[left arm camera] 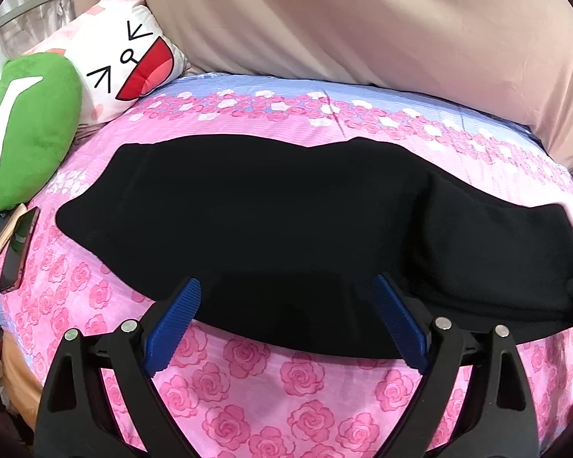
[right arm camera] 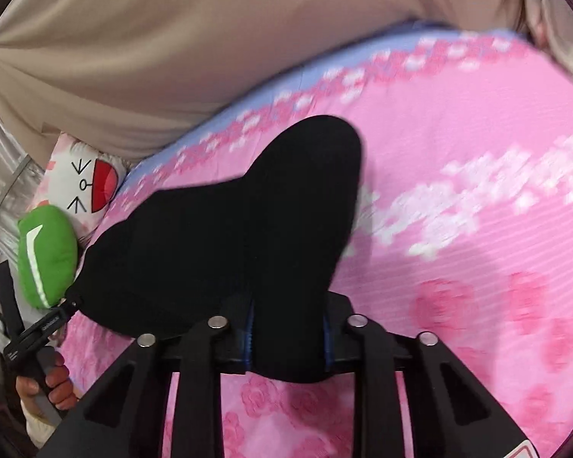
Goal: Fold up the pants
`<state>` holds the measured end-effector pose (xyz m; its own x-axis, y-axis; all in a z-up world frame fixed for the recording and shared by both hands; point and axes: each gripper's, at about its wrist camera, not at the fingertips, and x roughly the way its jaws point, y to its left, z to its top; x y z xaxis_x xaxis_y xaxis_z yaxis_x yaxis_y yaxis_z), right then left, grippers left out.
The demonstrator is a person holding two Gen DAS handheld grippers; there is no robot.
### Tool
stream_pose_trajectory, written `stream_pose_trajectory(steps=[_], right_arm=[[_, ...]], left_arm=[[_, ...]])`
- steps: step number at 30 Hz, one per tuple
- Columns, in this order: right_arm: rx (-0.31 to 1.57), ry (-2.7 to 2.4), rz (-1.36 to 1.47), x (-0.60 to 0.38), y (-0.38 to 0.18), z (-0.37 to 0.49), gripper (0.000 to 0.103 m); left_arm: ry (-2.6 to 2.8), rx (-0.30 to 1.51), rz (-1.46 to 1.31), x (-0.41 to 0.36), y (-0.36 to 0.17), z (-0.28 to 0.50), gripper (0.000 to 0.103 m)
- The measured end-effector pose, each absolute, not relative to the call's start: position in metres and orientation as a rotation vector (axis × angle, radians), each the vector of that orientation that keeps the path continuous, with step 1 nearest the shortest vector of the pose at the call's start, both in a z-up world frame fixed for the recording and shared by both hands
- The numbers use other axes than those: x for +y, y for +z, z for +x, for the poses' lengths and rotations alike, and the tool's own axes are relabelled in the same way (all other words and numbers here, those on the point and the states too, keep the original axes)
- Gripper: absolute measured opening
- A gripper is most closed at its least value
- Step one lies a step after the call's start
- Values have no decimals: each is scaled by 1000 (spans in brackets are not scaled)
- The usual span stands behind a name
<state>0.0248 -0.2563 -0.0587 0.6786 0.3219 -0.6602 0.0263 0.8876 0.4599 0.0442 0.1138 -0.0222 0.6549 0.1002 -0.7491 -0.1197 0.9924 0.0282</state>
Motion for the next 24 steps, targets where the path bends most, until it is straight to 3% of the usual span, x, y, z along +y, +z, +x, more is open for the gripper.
stream_pose_trajectory(steps=[5,9,11,13,15,18,24], right_arm=[[815,96,427,-296,-41,-8,19],[860,3,487,-322,-70,-12,21],[882,-13,525,-324,-83,-9,32],[863,-139,415,-317,-66,-11,57],[771,-236,279,-306,-36,-18,59],[682,-206,190,-287,0,-23,72],[737,-20,199,-235,-10,-11,74]], left_arm=[[151,867,-52,129,-27,42,89],[184,866,-81,143,-30,39,89],[211,864,-121,159,-30,39,89],[266,850,-173,183,-28,36,89],[298,833,-217,205,-25,33,89],[344,830,-335,248,-30,35,90],[260,865,-697,308,-67,58,91]])
